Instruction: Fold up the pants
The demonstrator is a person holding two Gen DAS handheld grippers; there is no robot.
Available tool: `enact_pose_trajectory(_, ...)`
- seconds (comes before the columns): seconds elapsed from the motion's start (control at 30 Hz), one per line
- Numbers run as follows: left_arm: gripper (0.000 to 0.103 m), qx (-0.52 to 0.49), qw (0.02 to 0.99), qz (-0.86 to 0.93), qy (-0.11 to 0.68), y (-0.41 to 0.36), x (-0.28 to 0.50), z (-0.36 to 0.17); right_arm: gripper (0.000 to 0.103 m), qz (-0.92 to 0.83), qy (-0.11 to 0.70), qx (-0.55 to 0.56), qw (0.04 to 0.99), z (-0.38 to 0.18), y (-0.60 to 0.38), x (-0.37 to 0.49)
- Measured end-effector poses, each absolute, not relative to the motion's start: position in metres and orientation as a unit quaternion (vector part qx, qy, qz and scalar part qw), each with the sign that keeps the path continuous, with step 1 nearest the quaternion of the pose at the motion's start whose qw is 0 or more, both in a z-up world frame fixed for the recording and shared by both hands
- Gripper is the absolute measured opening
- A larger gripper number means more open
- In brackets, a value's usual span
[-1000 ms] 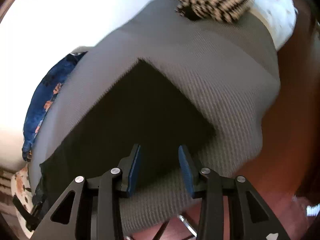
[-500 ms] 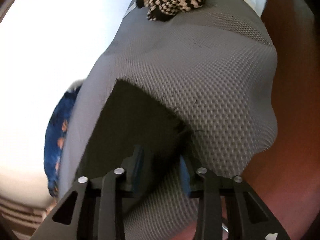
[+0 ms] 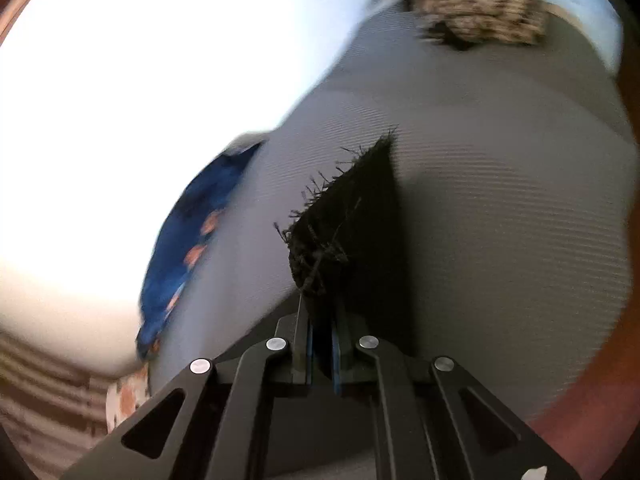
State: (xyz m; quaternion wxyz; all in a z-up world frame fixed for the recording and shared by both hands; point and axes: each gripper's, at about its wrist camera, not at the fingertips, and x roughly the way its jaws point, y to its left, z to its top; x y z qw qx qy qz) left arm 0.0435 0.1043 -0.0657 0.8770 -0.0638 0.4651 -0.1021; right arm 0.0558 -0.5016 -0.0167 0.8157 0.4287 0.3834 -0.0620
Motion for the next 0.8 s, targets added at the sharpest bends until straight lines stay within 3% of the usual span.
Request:
enact_pose_trajectory(0.23, 0.067, -0.073, 0.884, -0.094, 0.453, 0.124, 0.036, -0.053, 0.008, 0.073, 0.438, 0.365, 0.818, -0.006, -0.385, 0.135)
enact_pose_trajectory(0.4, 0.067, -0.08, 0.887, -0.081, 0.447, 0.143, 0.027, -0.047, 0.008, 0.159, 0.497, 0.323, 0.79, -0.03, -0.296, 0.166)
enact_pose_trajectory(0.6, 0.067, -0.097, 0.888, -0.077, 0.444, 0.158, 0.02, -0.045, 0.008, 0.218, 0.573, 0.22, 0.758, -0.068, -0.208, 0.154)
enact_pose_trajectory(0.8, 0.067, -0.103, 0.886, -0.096, 0.442, 0.154, 0.02, -0.041, 0.009, 0.227, 0.602, 0.13, 0.755, -0.089, -0.182, 0.128)
